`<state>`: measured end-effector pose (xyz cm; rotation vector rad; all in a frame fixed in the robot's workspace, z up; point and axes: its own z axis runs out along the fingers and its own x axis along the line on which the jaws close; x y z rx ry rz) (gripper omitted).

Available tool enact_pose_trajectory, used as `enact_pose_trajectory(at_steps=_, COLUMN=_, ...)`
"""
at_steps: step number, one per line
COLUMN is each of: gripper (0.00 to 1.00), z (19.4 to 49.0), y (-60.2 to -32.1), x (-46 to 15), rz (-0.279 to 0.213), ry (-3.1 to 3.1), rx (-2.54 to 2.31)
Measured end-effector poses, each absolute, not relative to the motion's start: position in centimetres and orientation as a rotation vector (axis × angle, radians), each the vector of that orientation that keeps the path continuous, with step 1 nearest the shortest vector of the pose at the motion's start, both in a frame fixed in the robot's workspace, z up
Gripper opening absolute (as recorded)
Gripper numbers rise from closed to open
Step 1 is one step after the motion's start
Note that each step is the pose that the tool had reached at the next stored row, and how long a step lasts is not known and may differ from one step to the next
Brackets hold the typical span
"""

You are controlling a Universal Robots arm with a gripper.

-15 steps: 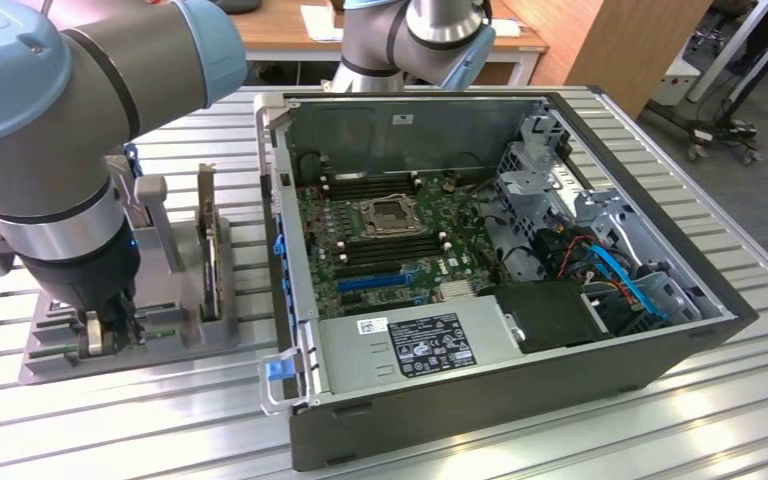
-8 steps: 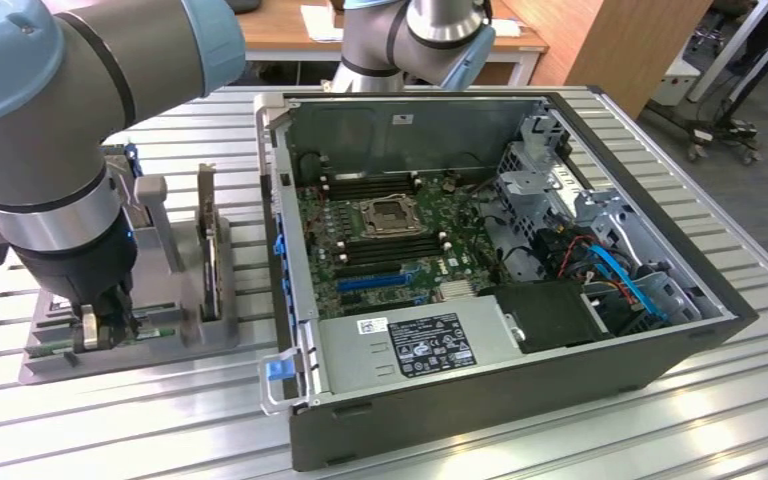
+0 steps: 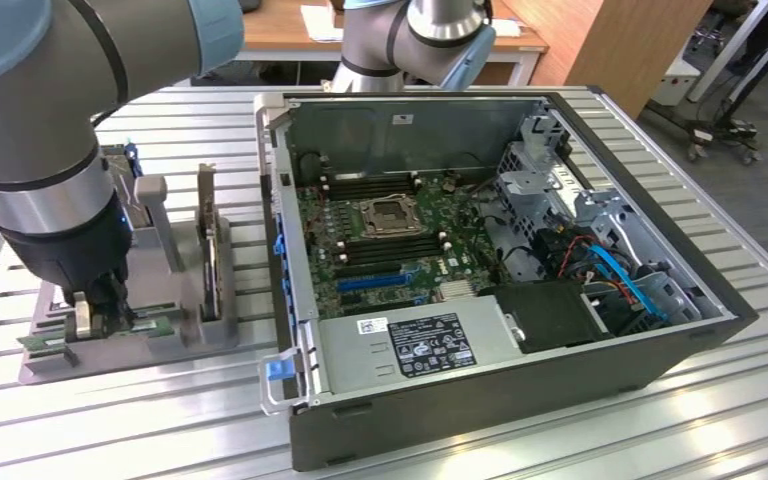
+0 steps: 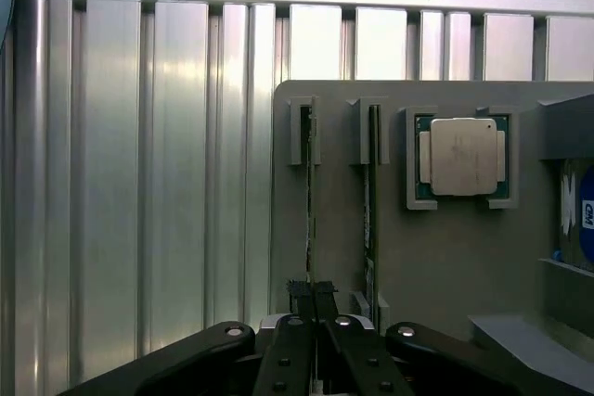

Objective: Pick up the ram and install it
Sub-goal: 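Pick up the ram and move it above insertion slot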

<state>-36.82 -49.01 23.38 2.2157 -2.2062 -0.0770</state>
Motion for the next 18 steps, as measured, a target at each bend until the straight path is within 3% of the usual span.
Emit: enact_pose_trajectory(at_steps=18, gripper=0.11, z=29.4, y=-49.0, x=-36.7, rz=-0.077, ry=-2.206, rx=2.216)
